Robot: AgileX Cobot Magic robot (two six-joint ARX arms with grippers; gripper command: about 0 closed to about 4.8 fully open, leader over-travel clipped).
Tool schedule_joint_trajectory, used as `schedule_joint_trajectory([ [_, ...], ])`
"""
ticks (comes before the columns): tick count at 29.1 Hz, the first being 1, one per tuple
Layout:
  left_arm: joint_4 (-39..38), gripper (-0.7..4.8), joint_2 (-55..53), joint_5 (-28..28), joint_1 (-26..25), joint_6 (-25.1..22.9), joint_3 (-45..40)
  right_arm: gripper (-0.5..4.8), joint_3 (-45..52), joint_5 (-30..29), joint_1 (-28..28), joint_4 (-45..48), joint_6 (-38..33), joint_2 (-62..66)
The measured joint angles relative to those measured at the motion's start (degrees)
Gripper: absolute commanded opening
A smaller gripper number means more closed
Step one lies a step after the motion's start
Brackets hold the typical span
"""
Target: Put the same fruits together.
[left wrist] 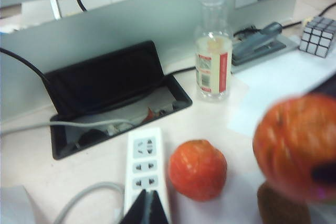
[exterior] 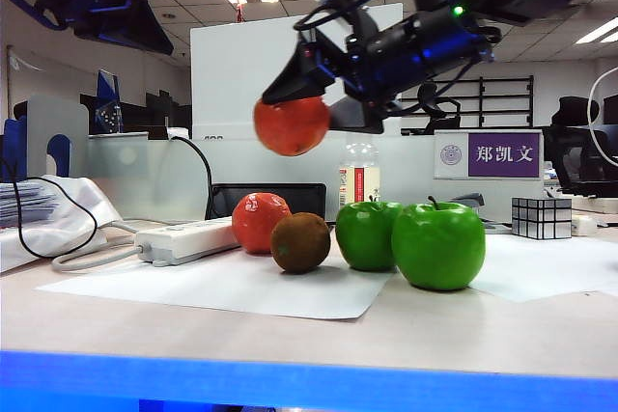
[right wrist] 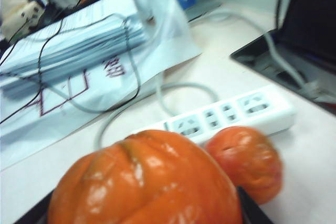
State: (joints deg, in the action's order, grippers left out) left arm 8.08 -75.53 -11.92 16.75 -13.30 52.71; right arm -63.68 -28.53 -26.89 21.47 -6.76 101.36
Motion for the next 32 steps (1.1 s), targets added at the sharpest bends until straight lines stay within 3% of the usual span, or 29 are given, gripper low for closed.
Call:
schedule_joint_trajectory([
  [13, 1.16, -0.04, -0.02, 0.07, 0.0, 0.02, 0.0, -0.01, -0.55, 0.24, -7.82, 0.5, 1.22, 4.94],
  [25, 1.14, -0.04, -0.02, 0.11, 0.02, 0.04, -0.02, 0.02, -6.38, 2.27, -8.28, 0.48, 2.95, 12.24],
  [28, 1.14, -0.04, -0.02, 0.11, 0.02, 0.02, 0.0, 1.23, -6.47, 3.69, -8.31, 0.44, 3.63, 12.22],
  [32, 1.14, -0.04, -0.02, 0.11, 0.02, 0.02, -0.02, 1.4, -6.47, 4.22, -8.28, 0.28, 3.72, 12.22],
])
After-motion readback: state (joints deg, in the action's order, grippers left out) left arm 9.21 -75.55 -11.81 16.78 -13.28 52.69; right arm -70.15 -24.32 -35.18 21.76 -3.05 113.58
